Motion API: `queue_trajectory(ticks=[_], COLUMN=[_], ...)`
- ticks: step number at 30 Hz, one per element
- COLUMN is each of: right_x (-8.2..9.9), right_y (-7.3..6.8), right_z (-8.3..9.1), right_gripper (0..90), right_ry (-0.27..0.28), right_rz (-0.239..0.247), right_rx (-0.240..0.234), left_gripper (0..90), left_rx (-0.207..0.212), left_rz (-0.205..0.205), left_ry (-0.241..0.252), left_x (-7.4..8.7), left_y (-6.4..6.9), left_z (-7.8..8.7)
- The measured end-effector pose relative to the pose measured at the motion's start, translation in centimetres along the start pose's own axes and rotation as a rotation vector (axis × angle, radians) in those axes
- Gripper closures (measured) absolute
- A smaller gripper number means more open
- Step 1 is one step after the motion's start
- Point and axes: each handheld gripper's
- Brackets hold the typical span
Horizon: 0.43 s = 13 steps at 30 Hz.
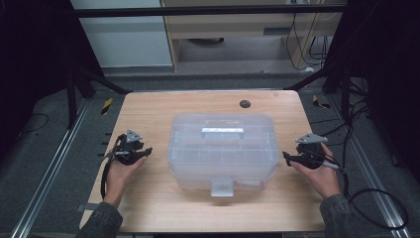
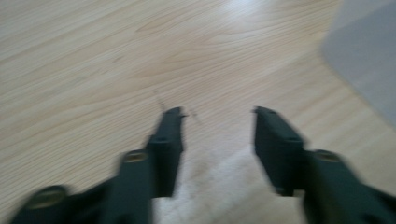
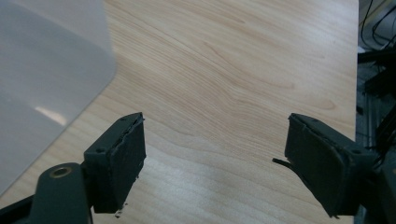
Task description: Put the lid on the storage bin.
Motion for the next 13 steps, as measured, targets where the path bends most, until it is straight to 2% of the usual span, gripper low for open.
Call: queue_trajectory(ticks=[1, 3, 4, 5, 7, 10, 11, 12, 13], right_x=[0.1, 0.3, 0.4, 0.5, 0.7, 1.0, 1.0, 1.1, 1.1], right_y=[0.1, 0.3, 0.3, 0.4, 0.4, 0.2, 0.2, 0.1, 0.1], right_z=[-0.4, -1.2, -1.5, -2.0, -2.7, -3.5, -3.6, -3.9, -4.0], right_gripper=[19.1, 17.6, 16.6, 15.4, 14.5, 12.5, 11.7, 10.4, 9.9], right_ry=[0.000, -0.004, -0.007, -0.019, -0.030, -0.050, -0.052, -0.057, -0.052], right_rz=[-0.018, -0.045, -0.057, -0.074, -0.088, -0.104, -0.100, -0.103, -0.120], right_rx=[-0.009, -0.022, -0.027, -0.037, -0.036, -0.039, -0.040, -0.041, -0.051], left_gripper=[39.8, 27.3, 24.9, 19.8, 14.8, 9.7, 7.0, 4.6, 4.2], left_rx=[-0.020, 0.001, 0.019, 0.017, 0.028, 0.055, 0.068, 0.064, 0.064], left_rz=[0.014, 0.047, 0.065, 0.079, 0.105, 0.119, 0.127, 0.128, 0.131], left_ry=[-0.016, -0.030, -0.045, -0.055, -0.056, -0.058, -0.048, -0.038, -0.030], left_x=[0.0, 0.2, 0.4, 0.4, 0.7, 0.9, 1.0, 1.1, 1.1], left_y=[0.0, -0.2, -0.3, -0.3, -0.4, -0.3, -0.2, -0.2, -0.1], left_z=[-0.5, -1.4, -2.0, -2.4, -3.1, -3.7, -3.9, -3.9, -4.0])
Point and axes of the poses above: each handheld gripper's, and its own axes: z roughly backward along the jaws, x roughly out of its underside, y roughly to its right, and after that the axes turned 13 degrees about -y, right-handed
